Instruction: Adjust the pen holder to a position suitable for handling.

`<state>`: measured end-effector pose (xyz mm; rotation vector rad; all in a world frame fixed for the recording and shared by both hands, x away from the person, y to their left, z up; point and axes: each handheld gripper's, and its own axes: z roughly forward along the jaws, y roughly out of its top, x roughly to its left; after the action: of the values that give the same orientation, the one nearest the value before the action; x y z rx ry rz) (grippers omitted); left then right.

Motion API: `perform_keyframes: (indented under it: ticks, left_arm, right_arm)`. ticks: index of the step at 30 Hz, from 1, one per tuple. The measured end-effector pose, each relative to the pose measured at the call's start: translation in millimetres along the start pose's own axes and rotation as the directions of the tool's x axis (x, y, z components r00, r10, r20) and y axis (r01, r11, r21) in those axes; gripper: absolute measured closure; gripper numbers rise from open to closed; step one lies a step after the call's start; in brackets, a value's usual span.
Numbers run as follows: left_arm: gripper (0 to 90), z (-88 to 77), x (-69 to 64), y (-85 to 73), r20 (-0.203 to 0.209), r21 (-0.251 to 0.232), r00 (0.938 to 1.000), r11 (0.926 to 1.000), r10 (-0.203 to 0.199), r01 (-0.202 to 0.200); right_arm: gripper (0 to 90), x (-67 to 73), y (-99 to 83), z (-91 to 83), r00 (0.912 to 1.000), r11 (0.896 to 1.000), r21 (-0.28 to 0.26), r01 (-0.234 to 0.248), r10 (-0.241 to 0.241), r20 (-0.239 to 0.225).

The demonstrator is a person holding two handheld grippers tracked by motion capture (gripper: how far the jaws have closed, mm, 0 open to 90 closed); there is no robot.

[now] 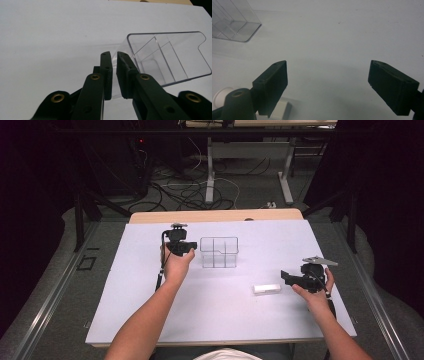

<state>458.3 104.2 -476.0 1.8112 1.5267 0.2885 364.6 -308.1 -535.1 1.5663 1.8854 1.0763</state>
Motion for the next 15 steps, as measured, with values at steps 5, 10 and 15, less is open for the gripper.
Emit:
perform_keyframes:
  ticks: [5, 10, 15]
  left_arm:
    - [78.8, -3.1, 8.6, -7.0, 0.013, -0.009, 0.9999, 0.9999, -0.008, 0.008]
    - [73.3, -7.5, 15.2, -14.7, 0.027, -0.029, 0.9996, 0.9996, -0.001, 0.002]
    - [66.8, -15.7, 22.7, -25.0, 0.029, -0.058, 0.9994, 0.9982, 0.017, -0.016]
  right_arm:
    - [15.5, 0.4, -0.3, 1.2, 1.0, 1.0, 0.001, 0.008, -0.008, 0.002]
    - [15.7, 1.5, -0.9, 2.3, 1.0, 1.0, 0.01, 0.005, -0.005, 0.003]
    - [15.8, 2.7, -0.3, 2.5, 0.9999, 1.0, 0.004, 0.011, -0.011, 0.001]
